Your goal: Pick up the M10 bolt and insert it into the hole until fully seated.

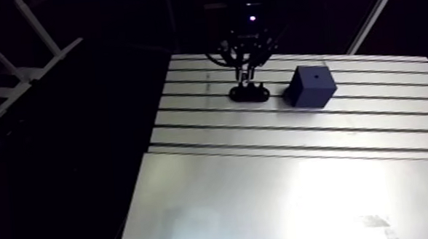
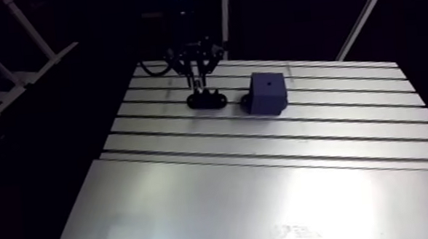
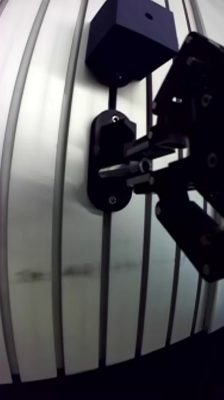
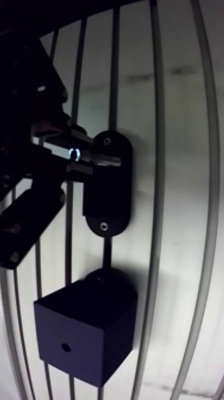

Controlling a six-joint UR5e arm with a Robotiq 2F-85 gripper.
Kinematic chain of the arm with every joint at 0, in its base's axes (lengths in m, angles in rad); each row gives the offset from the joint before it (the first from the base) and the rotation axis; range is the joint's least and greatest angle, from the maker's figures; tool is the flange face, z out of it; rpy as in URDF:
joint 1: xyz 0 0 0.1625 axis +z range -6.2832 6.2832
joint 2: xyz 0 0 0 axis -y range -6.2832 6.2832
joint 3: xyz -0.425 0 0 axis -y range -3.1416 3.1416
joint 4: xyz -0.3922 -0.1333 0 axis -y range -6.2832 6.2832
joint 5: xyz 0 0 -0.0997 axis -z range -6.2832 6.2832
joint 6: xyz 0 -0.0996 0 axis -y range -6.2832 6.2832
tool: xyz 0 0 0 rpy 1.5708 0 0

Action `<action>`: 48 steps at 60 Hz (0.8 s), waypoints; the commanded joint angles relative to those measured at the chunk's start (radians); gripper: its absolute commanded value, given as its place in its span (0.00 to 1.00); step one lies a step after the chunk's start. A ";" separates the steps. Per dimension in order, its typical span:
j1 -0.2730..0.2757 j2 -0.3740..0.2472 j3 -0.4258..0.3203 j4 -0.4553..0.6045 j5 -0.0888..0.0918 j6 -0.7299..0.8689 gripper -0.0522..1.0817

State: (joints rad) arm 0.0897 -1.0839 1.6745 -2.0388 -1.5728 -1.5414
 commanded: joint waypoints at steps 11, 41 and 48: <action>-0.008 -0.047 -0.137 0.254 -0.011 -0.013 0.98; -0.047 -0.064 -0.347 0.577 -0.040 -0.059 0.99; -0.098 -0.061 -0.369 0.606 -0.048 -0.093 0.99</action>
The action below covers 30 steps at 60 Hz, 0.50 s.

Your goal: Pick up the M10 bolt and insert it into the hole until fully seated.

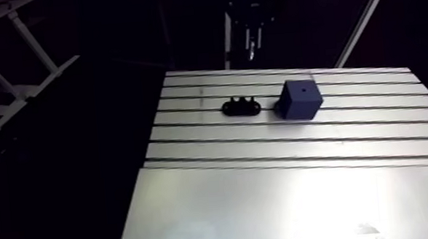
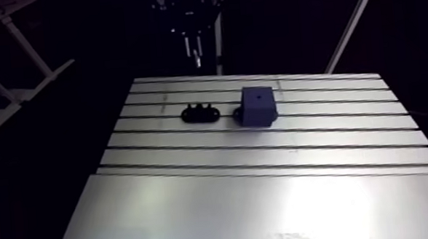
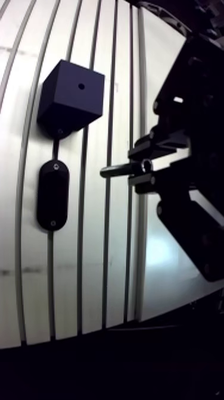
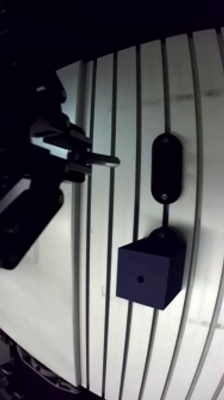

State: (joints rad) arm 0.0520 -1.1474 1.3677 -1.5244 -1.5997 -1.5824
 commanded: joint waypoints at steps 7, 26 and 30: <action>-0.089 0.007 -0.069 0.108 -0.028 -0.065 0.99; -0.157 0.027 -0.078 0.175 -0.049 -0.083 0.99; -0.169 0.028 -0.077 0.175 -0.049 -0.094 0.99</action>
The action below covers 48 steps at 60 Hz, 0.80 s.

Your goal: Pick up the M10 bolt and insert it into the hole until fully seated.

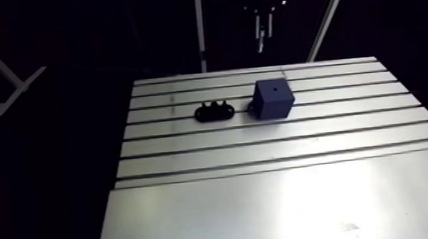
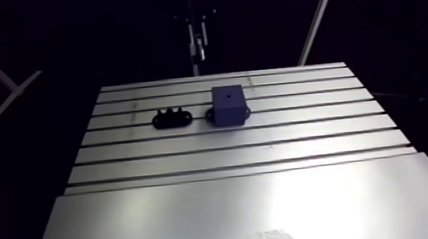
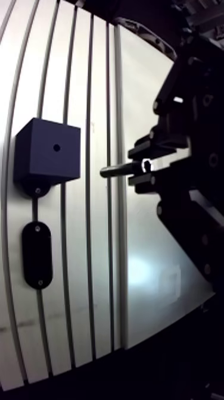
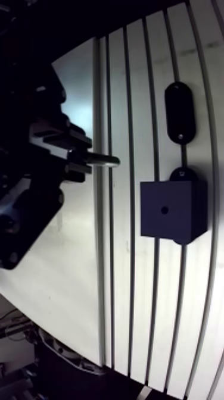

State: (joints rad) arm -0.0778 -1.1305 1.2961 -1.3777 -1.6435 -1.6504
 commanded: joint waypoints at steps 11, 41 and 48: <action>-0.061 0.027 0.001 0.027 -0.006 -0.033 0.99; -0.089 0.087 0.012 0.015 -0.006 -0.035 0.99; -0.086 0.087 0.011 0.013 -0.005 -0.033 0.99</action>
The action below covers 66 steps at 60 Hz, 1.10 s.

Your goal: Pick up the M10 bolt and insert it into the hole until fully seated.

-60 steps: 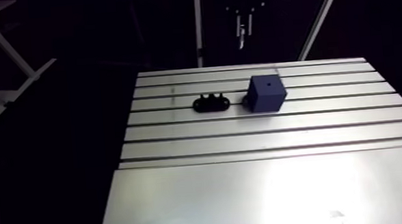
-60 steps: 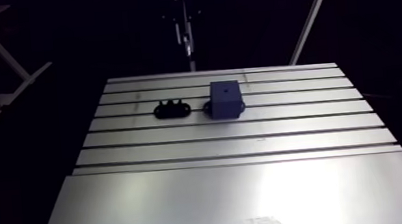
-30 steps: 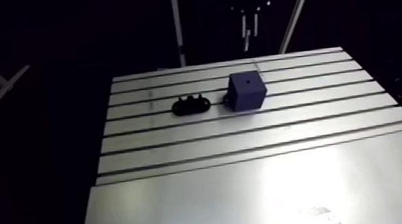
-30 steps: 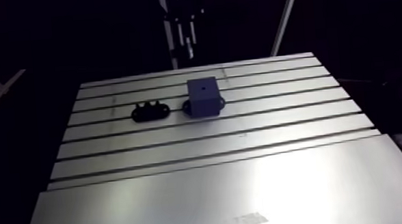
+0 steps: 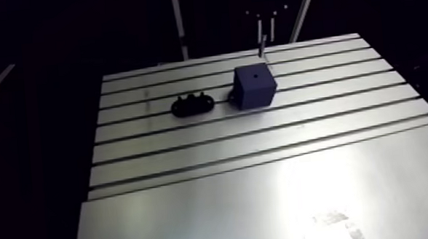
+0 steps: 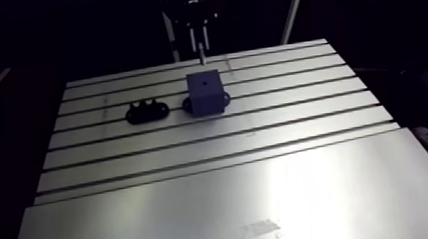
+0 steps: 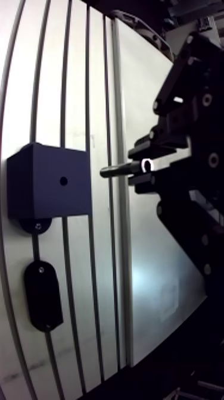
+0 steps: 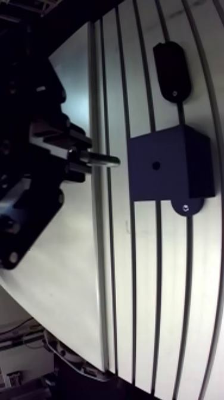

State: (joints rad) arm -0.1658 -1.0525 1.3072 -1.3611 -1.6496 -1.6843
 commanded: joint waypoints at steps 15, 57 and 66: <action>0.006 0.019 0.011 -0.006 0.003 0.005 0.99; 0.002 0.049 0.013 -0.045 0.002 0.004 1.00; 0.002 0.052 0.014 -0.045 0.001 0.004 1.00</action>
State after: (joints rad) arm -0.1642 -1.0044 1.3203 -1.4054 -1.6473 -1.6803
